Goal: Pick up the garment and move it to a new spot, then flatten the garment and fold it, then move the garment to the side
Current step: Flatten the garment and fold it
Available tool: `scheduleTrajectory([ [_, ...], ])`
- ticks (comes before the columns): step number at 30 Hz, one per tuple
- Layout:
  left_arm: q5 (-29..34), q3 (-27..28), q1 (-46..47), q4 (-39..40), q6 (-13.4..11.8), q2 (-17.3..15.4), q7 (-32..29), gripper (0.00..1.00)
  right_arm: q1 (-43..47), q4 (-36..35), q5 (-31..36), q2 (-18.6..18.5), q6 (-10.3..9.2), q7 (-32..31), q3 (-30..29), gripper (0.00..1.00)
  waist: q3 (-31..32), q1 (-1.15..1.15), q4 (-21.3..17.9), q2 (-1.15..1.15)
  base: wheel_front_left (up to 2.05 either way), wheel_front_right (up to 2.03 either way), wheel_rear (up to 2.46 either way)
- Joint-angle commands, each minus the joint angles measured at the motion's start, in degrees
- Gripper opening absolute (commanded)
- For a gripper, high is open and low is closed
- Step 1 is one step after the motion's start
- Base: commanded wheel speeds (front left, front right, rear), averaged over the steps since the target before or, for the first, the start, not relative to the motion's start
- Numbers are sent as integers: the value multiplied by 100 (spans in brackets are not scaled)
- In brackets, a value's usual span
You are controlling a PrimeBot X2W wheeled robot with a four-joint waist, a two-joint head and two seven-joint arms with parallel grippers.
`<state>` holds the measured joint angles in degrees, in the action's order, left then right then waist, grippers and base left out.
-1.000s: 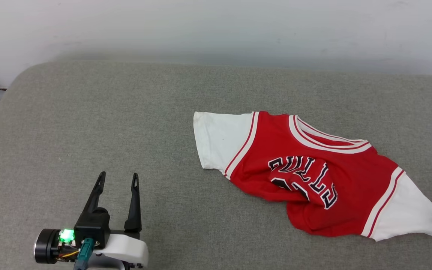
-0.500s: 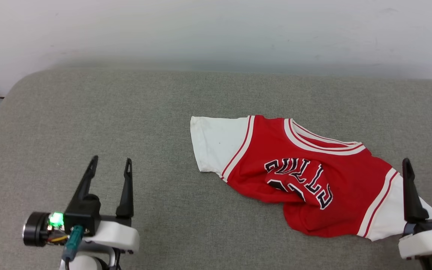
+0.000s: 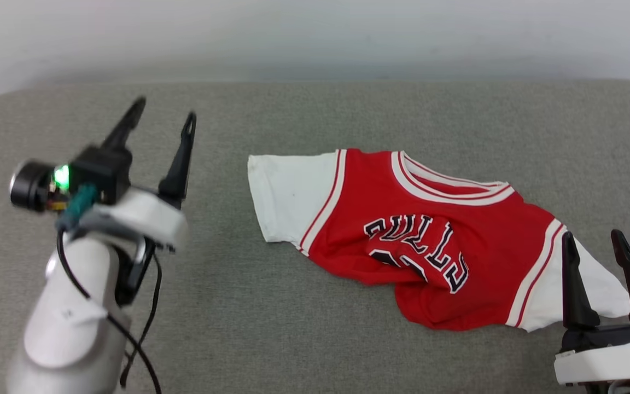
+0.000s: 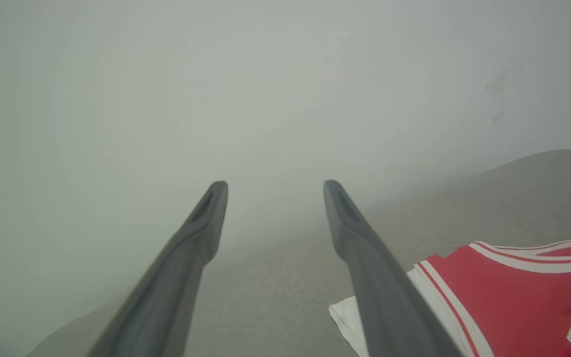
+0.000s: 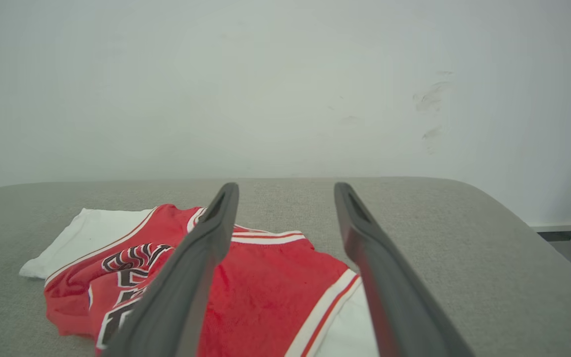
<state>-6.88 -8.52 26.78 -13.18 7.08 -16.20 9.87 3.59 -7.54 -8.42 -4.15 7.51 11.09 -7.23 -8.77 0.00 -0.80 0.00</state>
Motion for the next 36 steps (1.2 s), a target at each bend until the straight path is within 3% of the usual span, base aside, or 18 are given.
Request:
scheduleTrajectory([
  [1, -132, -94, 284, -12, 25, -61, -116, 100, -120, -41, -8, 29, -4, 39, 19, 100, -198, 0, -127, 0, 0, 0, 0],
  [12, -1961, -1672, 2238, -428, 31, -1079, -2383, 100, -550, 81, 131, 22, -5, 216, 148, 100, -958, 0, -601, 0, 0, 0, 0],
  [15, -2447, -2185, 2706, -640, 31, -1396, -3328, 100, -658, 90, 154, 27, -5, 274, 141, 100, -1199, 0, -751, 0, 0, 0, 0],
  [25, -3159, -3134, 3426, -1214, 32, -1769, -5134, 100, -910, 163, 108, 20, -5, 361, 170, 100, -1664, 0, -996, 0, 0, 0, 0],
  [36, -3880, -3774, 3484, -1635, 33, -1953, -6256, 100, -1109, 248, 41, -24, -5, 398, 181, 100, -2052, 0, -1181, 0, 0, 0, 0],
])
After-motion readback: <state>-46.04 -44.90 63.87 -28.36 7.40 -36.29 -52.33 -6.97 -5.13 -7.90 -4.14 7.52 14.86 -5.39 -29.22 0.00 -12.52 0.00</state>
